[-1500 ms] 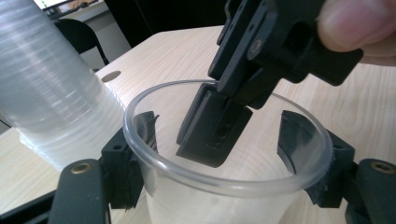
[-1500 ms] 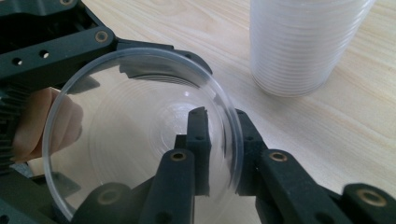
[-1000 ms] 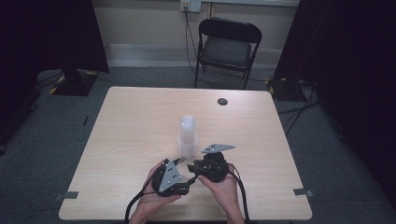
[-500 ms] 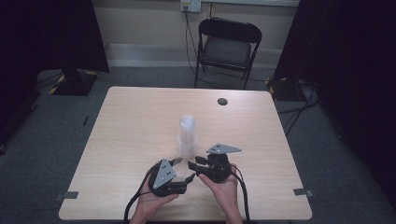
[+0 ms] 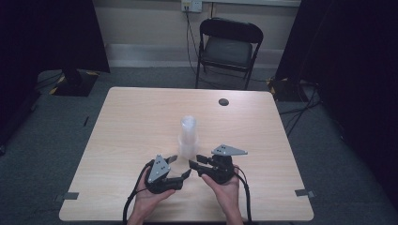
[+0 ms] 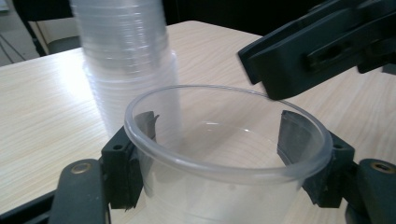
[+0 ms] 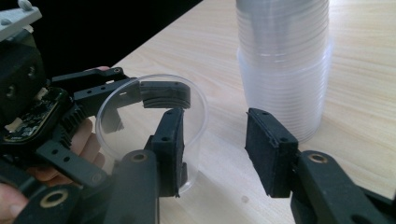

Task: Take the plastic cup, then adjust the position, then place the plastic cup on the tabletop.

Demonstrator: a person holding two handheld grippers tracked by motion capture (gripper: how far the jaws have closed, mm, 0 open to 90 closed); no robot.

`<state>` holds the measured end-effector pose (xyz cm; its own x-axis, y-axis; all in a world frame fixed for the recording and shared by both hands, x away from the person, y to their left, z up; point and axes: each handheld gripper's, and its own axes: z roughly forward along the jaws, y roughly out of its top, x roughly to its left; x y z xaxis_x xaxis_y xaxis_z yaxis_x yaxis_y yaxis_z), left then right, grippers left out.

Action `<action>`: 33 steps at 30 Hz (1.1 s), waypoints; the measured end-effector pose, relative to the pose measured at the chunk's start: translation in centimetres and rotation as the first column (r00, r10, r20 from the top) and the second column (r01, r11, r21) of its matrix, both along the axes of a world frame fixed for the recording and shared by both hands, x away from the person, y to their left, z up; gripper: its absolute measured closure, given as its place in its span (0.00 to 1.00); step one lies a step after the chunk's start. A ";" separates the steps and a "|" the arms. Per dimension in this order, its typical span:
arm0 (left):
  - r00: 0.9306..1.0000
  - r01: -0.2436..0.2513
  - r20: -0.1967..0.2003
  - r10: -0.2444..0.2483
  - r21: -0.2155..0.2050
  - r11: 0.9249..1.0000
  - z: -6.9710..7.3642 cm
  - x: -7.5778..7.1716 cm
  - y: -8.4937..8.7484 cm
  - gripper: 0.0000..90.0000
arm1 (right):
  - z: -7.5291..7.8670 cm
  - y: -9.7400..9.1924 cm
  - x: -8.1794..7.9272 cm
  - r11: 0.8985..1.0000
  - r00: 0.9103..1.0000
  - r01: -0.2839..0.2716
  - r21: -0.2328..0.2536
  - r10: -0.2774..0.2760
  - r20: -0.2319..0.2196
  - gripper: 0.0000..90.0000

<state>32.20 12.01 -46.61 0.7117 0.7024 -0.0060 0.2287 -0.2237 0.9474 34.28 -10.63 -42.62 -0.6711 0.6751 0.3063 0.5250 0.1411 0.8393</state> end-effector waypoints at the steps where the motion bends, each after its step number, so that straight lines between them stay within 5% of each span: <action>1: 1.000 -0.002 0.002 0.002 0.006 1.000 0.1 0.0 0.2 0.32 | 0.0 -0.1 -0.1 1.000 1.000 0.007 0.001 -0.007 -0.001 0.63; 11: 0.997 -0.074 0.009 0.074 -0.018 0.997 0.8 0.6 1.9 0.31 | -0.6 -1.5 -0.4 0.998 0.999 0.042 0.035 -0.042 0.002 0.59; 26: 0.992 -0.128 0.006 0.128 -0.042 0.991 2.0 2.1 3.6 0.32 | -1.1 -2.3 -0.9 0.998 0.997 0.065 0.020 -0.066 0.048 0.54; 31: 0.988 -0.154 0.009 0.155 -0.089 0.984 2.2 2.9 4.1 0.33 | -1.3 -2.5 -1.1 0.997 0.996 0.075 0.015 -0.075 0.054 0.54; 33: 0.983 -0.186 -0.006 0.186 -0.064 0.981 2.3 3.5 4.2 0.33 | -1.3 -2.6 -1.1 0.997 0.995 0.078 0.018 -0.079 0.055 0.54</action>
<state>35.68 16.20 -44.35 0.5690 0.8204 -0.0553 0.2605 -0.1161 0.9585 33.18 -13.24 -43.95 -0.6325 0.7218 0.2810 0.4861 0.0875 0.8695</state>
